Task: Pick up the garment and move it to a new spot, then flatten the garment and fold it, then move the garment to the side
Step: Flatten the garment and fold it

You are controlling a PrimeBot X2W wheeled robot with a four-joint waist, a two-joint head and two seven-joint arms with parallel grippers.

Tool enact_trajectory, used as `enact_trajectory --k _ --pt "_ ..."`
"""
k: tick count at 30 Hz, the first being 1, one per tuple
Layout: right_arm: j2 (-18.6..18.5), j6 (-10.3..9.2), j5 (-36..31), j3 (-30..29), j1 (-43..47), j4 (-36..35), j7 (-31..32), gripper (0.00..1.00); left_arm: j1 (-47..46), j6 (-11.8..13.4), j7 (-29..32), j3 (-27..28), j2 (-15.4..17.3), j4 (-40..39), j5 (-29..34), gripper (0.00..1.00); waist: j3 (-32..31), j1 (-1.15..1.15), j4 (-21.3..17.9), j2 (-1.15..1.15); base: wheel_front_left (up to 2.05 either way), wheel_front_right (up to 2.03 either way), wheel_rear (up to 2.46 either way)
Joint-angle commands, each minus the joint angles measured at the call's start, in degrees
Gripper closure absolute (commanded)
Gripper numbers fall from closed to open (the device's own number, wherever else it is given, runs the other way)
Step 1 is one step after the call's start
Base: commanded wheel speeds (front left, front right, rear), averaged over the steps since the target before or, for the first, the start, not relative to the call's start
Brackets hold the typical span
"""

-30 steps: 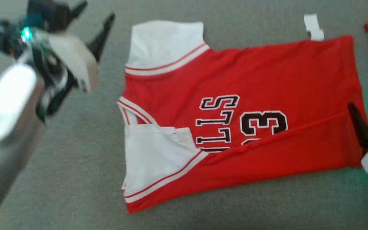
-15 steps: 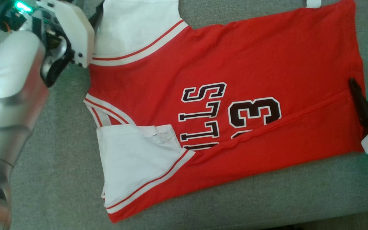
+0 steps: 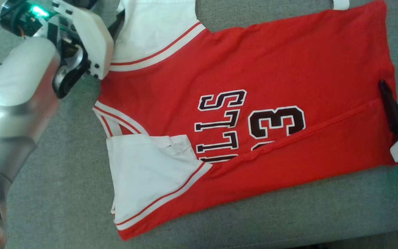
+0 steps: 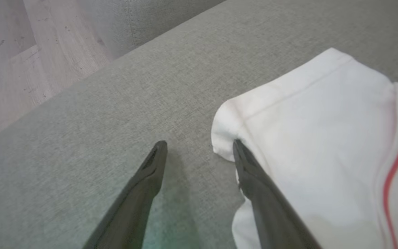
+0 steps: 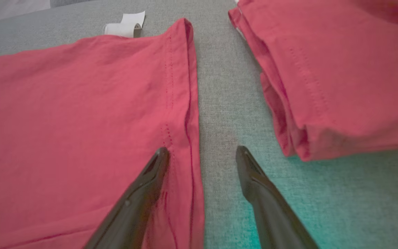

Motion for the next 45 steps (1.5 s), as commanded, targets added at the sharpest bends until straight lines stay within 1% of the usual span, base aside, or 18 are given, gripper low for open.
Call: enact_trajectory --k 1,2,3,4,7,15,18,21,25,31,37,38,39,40,41,42,43,45 --pt "-1.15 -0.04 -0.27 0.14 0.55 -1.24 -0.54 0.00 -1.89 -0.32 0.63 0.11 2.30 -1.83 -1.22 0.39 -0.12 0.00 0.02 0.00 0.00 0.00 0.00" --pt "-1.15 -0.04 -0.27 0.14 0.55 -1.24 -0.54 0.00 -1.89 -0.32 0.63 0.11 2.30 -1.83 -1.22 0.39 -0.12 0.00 0.02 0.00 0.00 0.00 0.00" --pt "-1.14 -0.04 -0.28 0.06 0.56 -1.25 -0.57 0.00 -1.82 -0.32 0.98 -0.76 2.46 -2.24 -1.92 0.75 -0.14 0.00 0.04 0.00 0.00 0.00 0.00" --pt "-1.11 -0.04 -0.31 -0.04 0.54 -1.30 -0.63 0.00 -1.80 -0.32 1.30 -1.62 2.66 -2.57 -2.55 1.00 -0.15 0.00 0.06 0.00 0.00 0.00 0.00" --pt "-0.97 -0.04 -0.40 -0.10 0.42 -1.50 -0.64 0.00 -2.25 -0.32 0.95 -3.59 3.36 -3.20 -3.91 1.00 -0.20 0.00 0.09 0.00 0.00 0.00 0.00" --pt "-1.45 -0.04 -0.48 0.60 -0.39 -1.59 -0.26 0.00 -6.00 -0.32 -6.69 -5.43 4.07 -0.13 -1.21 1.00 -2.16 0.00 0.33 0.00 0.00 0.00 0.00" --pt "-1.90 -0.04 -0.23 1.64 -2.48 -1.49 0.94 0.00 -7.27 -0.33 -8.44 -6.72 4.30 1.02 -0.26 1.00 -2.79 0.00 0.33 0.00 0.00 0.00 0.00" --pt "-2.38 -0.04 0.79 3.08 -6.40 -0.15 3.31 0.00 -7.90 -0.33 -9.01 -7.78 4.19 1.91 -0.90 1.00 -3.20 0.00 0.35 0.00 0.00 0.00 0.00" --pt "-3.11 -0.04 1.95 5.72 -13.57 4.16 7.74 0.00 -8.69 -0.33 -9.12 -9.38 3.75 2.90 -1.73 1.00 -3.43 0.00 0.73 0.00 0.00 0.00 0.00" --pt "-3.16 -0.04 2.95 9.70 -24.18 13.40 14.02 0.00 -9.82 -0.33 -9.32 -11.57 3.06 3.66 -3.00 1.00 -3.13 0.00 1.69 0.00 0.00 0.00 0.00" --pt "-2.96 -0.04 3.82 13.02 -31.01 20.81 15.27 0.01 -10.92 -0.33 -9.80 -13.39 2.72 3.99 -4.18 1.00 -2.75 0.00 2.60 0.00 0.00 0.00 0.00" --pt "-2.98 -0.04 3.95 13.46 -31.70 21.66 15.06 0.09 -11.06 -0.33 -9.88 -13.63 2.66 4.07 -4.36 1.00 -2.68 0.00 2.72 0.00 0.00 0.00 0.00" --pt "-3.03 -0.04 4.12 13.92 -32.27 22.40 14.83 0.26 -11.20 -0.33 -9.99 -13.84 2.58 4.15 -4.53 1.00 -2.62 0.00 2.84 0.00 0.00 0.00 0.00" --pt "-3.15 -0.04 4.28 14.35 -32.75 23.02 14.52 0.50 -11.33 -0.33 -10.11 -14.03 2.50 4.23 -4.71 1.00 -2.55 0.00 2.96 0.00 0.00 0.00 0.00" --pt "-3.31 -0.04 4.39 14.77 -33.16 23.55 14.14 0.64 -11.44 -0.33 -10.23 -14.21 2.43 4.33 -4.89 1.00 -2.48 0.00 3.06 0.00 0.00 0.00 0.00" --pt "-3.55 -0.04 4.30 15.13 -33.57 24.04 13.65 0.92 -11.52 -0.33 -10.38 -14.39 2.37 4.45 -5.03 1.00 -2.41 0.00 3.14 0.00 0.00 0.00 0.00" --pt "-3.77 -0.04 4.17 15.45 -33.98 24.49 13.10 1.00 -11.61 -0.33 -10.51 -14.56 2.32 4.58 -5.14 1.00 -2.33 0.00 3.19 0.00 0.00 0.00 0.00" --pt "-3.92 -0.04 4.33 16.02 -34.77 25.29 11.97 1.00 -11.75 -0.33 -10.76 -14.89 2.28 4.86 -5.36 1.00 -2.22 0.00 3.25 0.00 0.00 0.00 0.00"
